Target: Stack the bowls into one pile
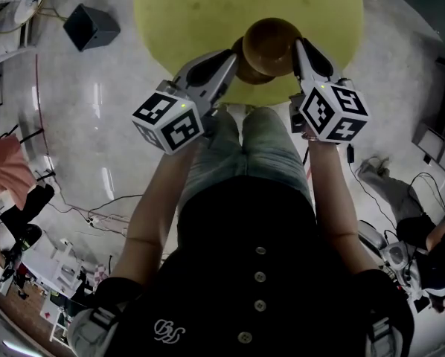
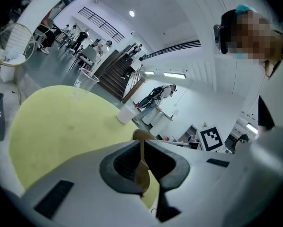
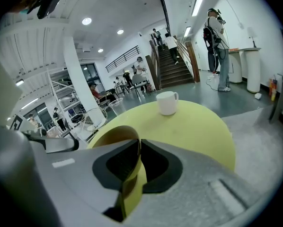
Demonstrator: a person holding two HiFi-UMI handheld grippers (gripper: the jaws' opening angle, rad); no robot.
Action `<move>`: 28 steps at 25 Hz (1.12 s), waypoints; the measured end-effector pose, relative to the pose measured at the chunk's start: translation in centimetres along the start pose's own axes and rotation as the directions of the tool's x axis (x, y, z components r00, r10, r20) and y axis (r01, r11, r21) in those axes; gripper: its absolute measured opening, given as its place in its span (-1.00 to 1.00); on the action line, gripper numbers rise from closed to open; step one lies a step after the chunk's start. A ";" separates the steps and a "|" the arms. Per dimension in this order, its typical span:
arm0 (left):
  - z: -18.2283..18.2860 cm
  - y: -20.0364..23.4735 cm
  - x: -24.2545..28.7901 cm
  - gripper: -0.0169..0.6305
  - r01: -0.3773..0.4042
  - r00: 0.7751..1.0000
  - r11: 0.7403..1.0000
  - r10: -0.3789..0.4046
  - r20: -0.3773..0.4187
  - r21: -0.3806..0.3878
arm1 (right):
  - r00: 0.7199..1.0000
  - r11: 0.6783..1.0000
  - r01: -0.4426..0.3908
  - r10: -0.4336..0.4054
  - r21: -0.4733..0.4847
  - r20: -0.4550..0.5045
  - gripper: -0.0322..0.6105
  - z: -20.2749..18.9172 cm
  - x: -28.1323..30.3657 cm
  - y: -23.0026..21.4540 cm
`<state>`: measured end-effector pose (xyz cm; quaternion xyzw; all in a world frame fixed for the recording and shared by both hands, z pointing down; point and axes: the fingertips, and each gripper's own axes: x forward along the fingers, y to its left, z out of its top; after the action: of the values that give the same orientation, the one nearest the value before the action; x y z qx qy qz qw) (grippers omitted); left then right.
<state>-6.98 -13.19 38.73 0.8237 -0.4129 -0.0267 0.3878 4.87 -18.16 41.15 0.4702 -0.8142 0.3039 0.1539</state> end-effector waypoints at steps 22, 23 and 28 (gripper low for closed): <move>-1.6 1.6 -1.3 -0.85 -0.050 0.999 0.995 0.051 0.010 -0.089 | 0.994 1.000 -0.023 0.024 0.010 -0.107 -0.83 -4.4 0.7 1.5; -1.7 1.7 -1.2 -0.85 -0.050 0.999 0.995 0.051 0.008 -0.089 | 0.993 1.000 -0.024 0.025 0.012 -0.111 -0.83 -4.6 0.7 1.5; -2.1 2.3 -1.1 -0.85 -0.050 0.999 0.994 0.049 -0.014 -0.097 | 0.991 1.000 -0.021 0.024 0.023 -0.131 -0.83 -5.2 1.3 1.8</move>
<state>-8.48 -11.94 41.43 0.7935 -0.4293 -0.0323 0.4301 2.49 -15.06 45.26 0.4417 -0.8042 0.3446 0.1988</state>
